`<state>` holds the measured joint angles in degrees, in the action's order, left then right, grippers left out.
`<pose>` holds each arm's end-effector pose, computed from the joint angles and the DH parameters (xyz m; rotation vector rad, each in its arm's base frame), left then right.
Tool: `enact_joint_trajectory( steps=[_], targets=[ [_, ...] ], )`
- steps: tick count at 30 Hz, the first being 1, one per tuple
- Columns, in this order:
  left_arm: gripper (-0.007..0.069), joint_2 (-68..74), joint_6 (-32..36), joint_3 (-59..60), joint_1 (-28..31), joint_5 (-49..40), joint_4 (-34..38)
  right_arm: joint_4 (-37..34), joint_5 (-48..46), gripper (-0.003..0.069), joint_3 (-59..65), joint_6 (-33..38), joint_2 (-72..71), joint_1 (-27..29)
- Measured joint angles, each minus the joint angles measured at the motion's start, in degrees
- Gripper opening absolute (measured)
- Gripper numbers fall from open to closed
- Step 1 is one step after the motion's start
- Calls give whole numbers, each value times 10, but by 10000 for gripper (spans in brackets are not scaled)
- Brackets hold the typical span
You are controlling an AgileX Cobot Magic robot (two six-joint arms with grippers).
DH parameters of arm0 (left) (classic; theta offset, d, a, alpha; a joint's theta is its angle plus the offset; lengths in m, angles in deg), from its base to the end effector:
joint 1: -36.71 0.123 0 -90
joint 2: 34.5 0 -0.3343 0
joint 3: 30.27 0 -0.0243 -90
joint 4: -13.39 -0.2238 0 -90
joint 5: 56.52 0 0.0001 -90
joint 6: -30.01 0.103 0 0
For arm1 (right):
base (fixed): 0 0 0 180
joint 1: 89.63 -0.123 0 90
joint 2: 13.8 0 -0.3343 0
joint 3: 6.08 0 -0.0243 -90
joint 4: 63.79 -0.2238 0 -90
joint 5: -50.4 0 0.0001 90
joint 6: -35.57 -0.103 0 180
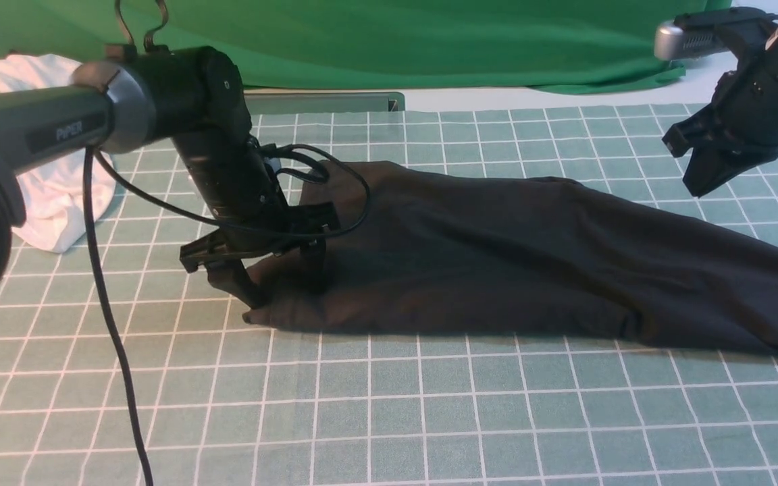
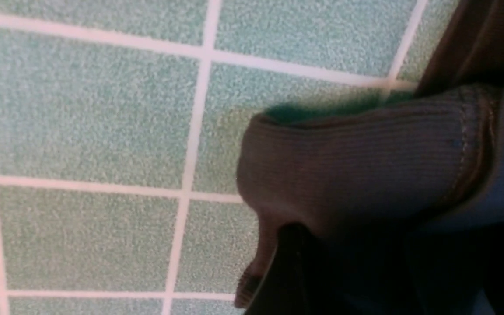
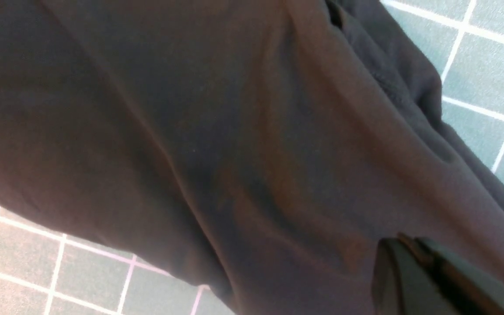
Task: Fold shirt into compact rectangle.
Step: 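Pull the folded dark garment lengthwise by its ends to straighten it flat on the table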
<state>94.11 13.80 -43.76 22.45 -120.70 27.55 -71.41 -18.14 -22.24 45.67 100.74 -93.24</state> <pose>0.4053 -0.1264 0.2108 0.2163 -3.0688 0.3373 0.3856 0.0371 0.3190 -0.2966 2.8868 0.1688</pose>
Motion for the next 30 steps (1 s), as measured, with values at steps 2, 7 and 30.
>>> enact_joint_trajectory(
  steps=[2, 7, 30],
  targets=[
    [486, 1, 1, -1, 0, -1, 2, 0, 1, 27, 0, 0, 0, 0],
    [216, 6, 20, -1, 1, -10, 34, 0, 1, 27, 0, 0, 0, 0],
    [81, -169, 148, 234, 114, -47, 39, 6, -13, 27, 193, -2, -200, 18]
  ],
)
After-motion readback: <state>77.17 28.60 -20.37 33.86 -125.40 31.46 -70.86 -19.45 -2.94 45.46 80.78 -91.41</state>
